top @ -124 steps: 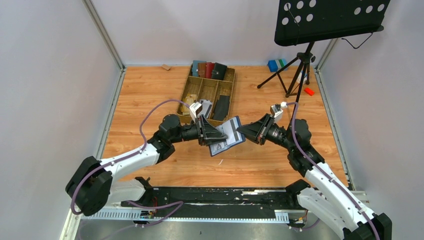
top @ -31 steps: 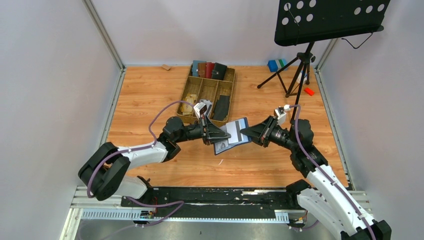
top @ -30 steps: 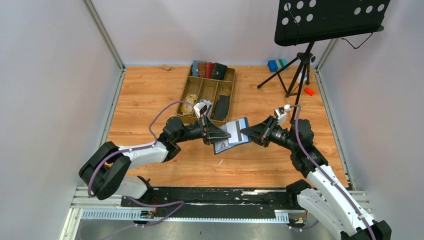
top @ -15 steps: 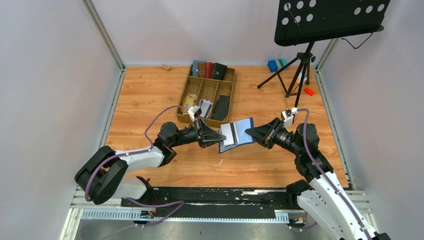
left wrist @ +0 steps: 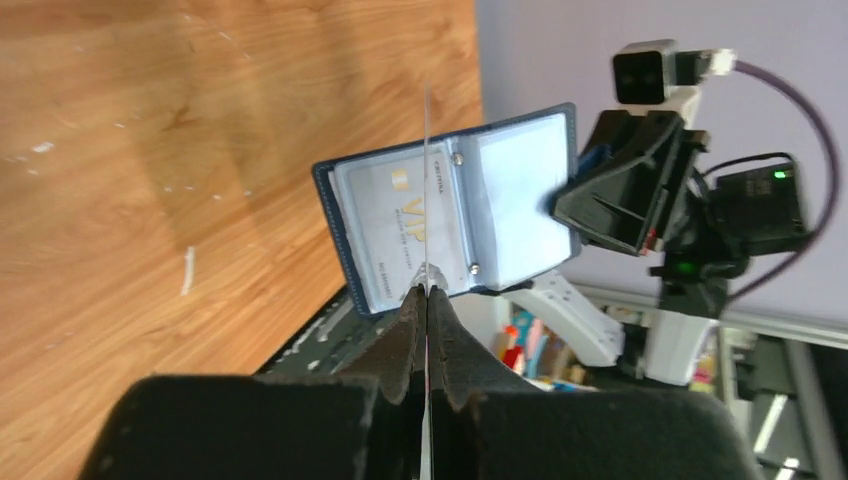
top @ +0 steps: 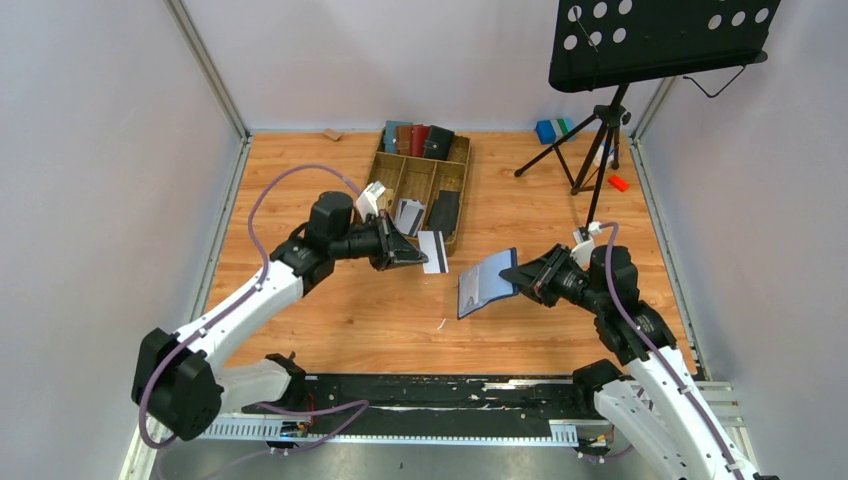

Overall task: Take the credit cards out of the card holder
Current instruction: Place the credit card in the storage box.

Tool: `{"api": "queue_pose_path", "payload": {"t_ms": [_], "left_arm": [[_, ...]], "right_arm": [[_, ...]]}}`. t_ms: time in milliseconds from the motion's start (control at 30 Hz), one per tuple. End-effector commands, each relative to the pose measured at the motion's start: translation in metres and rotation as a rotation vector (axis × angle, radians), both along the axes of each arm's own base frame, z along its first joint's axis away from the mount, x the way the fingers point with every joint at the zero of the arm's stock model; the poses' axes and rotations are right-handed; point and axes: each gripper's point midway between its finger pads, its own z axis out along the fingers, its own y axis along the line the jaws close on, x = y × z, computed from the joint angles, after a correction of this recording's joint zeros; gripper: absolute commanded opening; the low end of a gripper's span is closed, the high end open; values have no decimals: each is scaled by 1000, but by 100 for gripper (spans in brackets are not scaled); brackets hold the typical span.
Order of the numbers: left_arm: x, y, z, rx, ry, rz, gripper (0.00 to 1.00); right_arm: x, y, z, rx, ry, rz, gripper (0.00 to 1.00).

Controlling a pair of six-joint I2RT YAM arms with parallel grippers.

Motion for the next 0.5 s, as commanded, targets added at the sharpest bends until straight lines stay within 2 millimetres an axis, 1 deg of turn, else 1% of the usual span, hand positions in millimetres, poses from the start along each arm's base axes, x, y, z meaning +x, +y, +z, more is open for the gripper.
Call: {"api": "queue_pose_path", "payload": {"t_ms": [0,67,100,233,400,433,467], "left_arm": [[1,25,-37,358,-47,-109,0],[14,30,-40,444,-70,-109,0],[21,32,-40,486,-86,-109,0],[50,40,-43,641,-122,-117,0],[90,36,-45,750,-166,-124,0],[101,34,-39,761,-187,-118,0],[109,35,-38,782,-192,-117,0]], "right_arm": [[-1,-11,16,-111,-87,-4,0],[-1,-16,16,-189,-108,12,0],[0,-19,20,-220,-122,15,0],[-2,-26,18,-329,-122,50,0],[-3,-30,23,-384,-150,70,0],[-3,-31,24,-395,-166,79,0],[-3,-30,27,-403,-181,88,0]]}}
